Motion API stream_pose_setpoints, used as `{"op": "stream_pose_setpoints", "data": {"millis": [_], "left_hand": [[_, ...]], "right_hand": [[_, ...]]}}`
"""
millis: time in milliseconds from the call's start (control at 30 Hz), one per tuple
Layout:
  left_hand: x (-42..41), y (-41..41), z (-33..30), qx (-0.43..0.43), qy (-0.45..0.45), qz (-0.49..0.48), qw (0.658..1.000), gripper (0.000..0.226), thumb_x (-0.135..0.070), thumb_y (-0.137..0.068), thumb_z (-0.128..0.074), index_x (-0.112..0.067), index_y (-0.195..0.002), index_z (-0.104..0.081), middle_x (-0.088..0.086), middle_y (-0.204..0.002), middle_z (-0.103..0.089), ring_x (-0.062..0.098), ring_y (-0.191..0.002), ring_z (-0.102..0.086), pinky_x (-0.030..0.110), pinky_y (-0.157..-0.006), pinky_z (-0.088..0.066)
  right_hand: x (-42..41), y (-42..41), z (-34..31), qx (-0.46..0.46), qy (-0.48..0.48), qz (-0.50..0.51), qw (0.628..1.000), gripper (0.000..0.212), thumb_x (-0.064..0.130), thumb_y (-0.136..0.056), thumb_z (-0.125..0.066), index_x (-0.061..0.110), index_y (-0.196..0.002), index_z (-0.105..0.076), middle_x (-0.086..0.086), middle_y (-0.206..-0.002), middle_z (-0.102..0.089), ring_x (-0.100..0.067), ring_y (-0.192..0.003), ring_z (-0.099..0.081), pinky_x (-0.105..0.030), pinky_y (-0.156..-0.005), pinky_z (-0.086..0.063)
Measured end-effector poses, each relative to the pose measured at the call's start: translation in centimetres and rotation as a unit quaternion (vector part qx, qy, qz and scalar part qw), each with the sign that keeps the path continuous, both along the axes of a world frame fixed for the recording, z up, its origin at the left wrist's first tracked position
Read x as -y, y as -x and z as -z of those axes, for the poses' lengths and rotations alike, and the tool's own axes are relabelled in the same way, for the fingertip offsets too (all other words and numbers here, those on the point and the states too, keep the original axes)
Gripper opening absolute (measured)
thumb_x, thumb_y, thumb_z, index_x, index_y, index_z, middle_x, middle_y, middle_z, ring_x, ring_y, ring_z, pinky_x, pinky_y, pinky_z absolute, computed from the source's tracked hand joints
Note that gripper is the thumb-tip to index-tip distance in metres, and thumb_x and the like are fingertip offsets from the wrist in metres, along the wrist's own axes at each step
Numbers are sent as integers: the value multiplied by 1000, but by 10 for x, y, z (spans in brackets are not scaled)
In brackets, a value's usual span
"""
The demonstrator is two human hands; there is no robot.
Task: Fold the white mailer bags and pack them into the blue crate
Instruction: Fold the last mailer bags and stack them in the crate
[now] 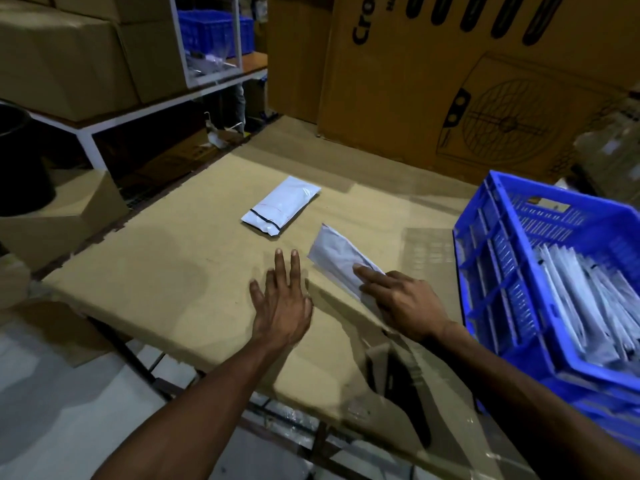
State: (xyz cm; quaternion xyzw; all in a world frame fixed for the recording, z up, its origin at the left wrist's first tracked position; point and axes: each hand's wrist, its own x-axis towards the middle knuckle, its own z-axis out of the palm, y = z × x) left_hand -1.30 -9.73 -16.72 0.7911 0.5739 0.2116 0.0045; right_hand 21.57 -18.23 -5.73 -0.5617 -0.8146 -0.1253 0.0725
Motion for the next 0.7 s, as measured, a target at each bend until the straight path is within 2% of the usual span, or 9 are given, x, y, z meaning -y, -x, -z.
{"op": "stream_pose_setpoints", "data": {"millis": [100, 200, 300, 367, 433, 500, 600, 700], "left_hand": [[0, 1, 6, -12, -14, 15, 1000, 97, -41, -89, -51, -16, -161, 9, 19, -167, -3, 35, -138, -42, 67, -107, -29], [3, 1, 5, -40, -20, 16, 999, 86, -41, -89, -44, -21, -162, -3, 19, -166, -15, 33, -137, -45, 68, -107, -27], [1, -1, 4, -67, 4, 31, 997, 75, -39, -90, -49, -25, -159, -26, 17, -163, -26, 33, -136, -46, 69, -106, -27], [-2, -1, 4, -82, 5, 37, 996, 65, -39, -91, -45, -24, -154, -38, 16, -160, -32, 33, -137, -45, 70, -106, -27], [-2, -1, 4, -83, -13, 41, 996, 60, -39, -93, -35, -18, -147, -48, 15, -156, -40, 36, -141, -41, 70, -107, -27], [-1, -1, 1, -63, -50, 63, 995, 58, -40, -94, -34, -12, -141, -54, 13, -153, -46, 37, -144, -37, 68, -109, -26], [-3, 0, -1, -27, -98, 128, 987, 53, -41, -96, -38, -12, -134, -61, 8, -149, -51, 31, -145, -38, 64, -113, -26], [-6, -2, -2, -8, -118, 184, 976, 45, -38, -100, -41, -11, -129, -64, 5, -144, -57, 25, -142, -43, 58, -113, -31]], "right_hand": [[-5, -3, -8, -93, 5, 2, 996, 39, 11, -77, -52, 34, -105, -65, 23, -148, -46, -23, -91, -70, -38, -57, -56], [-21, -12, -4, -81, 44, 10, 996, 52, 13, -76, -40, 36, -116, -64, 19, -150, -45, -22, -111, -65, -39, -74, -56], [-39, -17, 4, -51, 94, 67, 992, 55, 23, -80, -35, 29, -130, -57, 3, -152, -45, -28, -132, -50, -47, -97, -45], [-42, -10, 19, -66, 128, 114, 983, 54, 30, -87, -36, 23, -140, -49, -1, -154, -42, -25, -137, -45, -51, -104, -37], [-38, 3, 43, -77, 161, 136, 974, 62, 43, -93, -21, 18, -147, -40, -3, -158, -35, -22, -142, -36, -55, -110, -28], [-34, 9, 66, -79, 185, 132, 971, 69, 47, -93, -12, 13, -148, -38, -8, -160, -30, -25, -146, -31, -57, -111, -27], [-30, 16, 81, -89, 187, 63, 976, 59, 38, -91, -29, 10, -141, -45, -12, -155, -40, -32, -142, -39, -58, -109, -34], [-17, 32, 81, -131, 175, -19, 976, 62, 28, -83, -37, 8, -140, -46, -7, -150, -47, -25, -142, -38, -50, -116, -22]]}}
